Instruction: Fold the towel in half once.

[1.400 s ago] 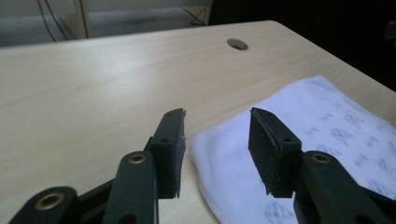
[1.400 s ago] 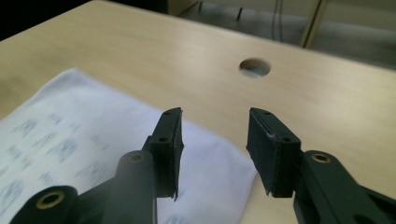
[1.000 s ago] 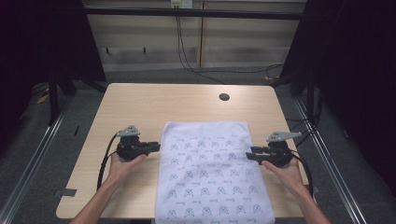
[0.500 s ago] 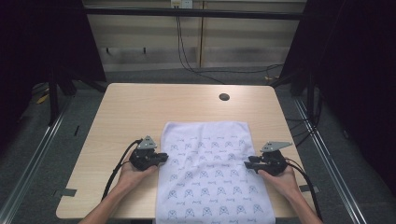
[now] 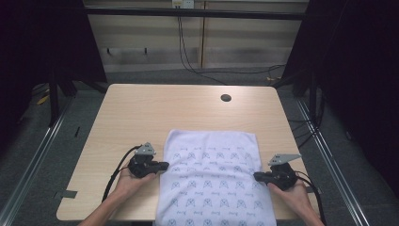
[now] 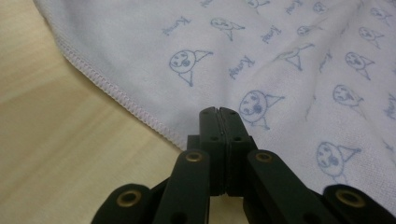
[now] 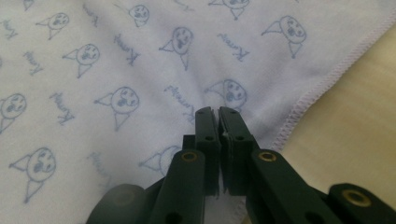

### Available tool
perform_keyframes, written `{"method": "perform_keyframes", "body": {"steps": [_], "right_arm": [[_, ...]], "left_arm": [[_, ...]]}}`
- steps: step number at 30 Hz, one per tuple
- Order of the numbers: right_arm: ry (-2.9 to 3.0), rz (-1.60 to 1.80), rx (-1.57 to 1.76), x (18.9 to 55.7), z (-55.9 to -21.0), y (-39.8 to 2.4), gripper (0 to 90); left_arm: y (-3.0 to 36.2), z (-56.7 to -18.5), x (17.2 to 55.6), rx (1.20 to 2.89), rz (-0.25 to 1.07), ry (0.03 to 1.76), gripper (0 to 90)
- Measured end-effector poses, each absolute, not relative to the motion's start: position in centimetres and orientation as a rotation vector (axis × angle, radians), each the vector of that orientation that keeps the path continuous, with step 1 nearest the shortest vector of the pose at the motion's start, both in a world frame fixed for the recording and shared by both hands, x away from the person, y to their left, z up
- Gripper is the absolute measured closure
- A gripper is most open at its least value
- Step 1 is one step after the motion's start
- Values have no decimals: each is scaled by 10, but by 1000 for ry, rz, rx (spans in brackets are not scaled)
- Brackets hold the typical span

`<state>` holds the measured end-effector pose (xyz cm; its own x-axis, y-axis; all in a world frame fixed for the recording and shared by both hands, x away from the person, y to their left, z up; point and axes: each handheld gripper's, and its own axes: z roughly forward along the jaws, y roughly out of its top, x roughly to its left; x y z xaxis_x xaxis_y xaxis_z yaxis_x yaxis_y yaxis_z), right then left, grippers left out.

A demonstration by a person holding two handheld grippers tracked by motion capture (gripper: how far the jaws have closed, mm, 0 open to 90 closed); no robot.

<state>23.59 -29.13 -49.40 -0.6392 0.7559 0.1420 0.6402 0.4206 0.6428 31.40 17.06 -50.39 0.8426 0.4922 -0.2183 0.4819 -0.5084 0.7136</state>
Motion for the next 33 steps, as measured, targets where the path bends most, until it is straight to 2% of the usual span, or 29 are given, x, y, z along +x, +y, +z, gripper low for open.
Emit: {"method": "perform_keyframes", "body": {"steps": [6, 9, 11, 14, 19, 24, 28, 33], "right_arm": [[2581, 1025, 1217, 197, -491, -287, 851], [2553, 1082, 1213, 192, -487, -290, 746], [2462, 1165, 1225, 204, -481, -299, 707], [2362, 1179, 1229, 232, -474, -308, 696], [2319, 1132, 1253, 284, -478, -310, 640], [2286, 1103, 1288, 327, -486, -309, 600], [2300, 1098, 1308, 343, -495, -304, 577], [2341, 1022, 1295, 342, -503, -295, 552]], "left_arm": [[177, -499, 281, 2240, -69, 648, 874], [181, -493, 281, 2215, -49, 647, 804], [183, -487, 292, 2163, -14, 678, 762], [186, -484, 316, 2095, 21, 745, 726], [186, -485, 352, 2037, 70, 831, 656], [177, -490, 373, 2023, 62, 879, 587], [165, -497, 379, 2050, 64, 887, 563], [160, -502, 380, 2110, 69, 877, 550]]}}
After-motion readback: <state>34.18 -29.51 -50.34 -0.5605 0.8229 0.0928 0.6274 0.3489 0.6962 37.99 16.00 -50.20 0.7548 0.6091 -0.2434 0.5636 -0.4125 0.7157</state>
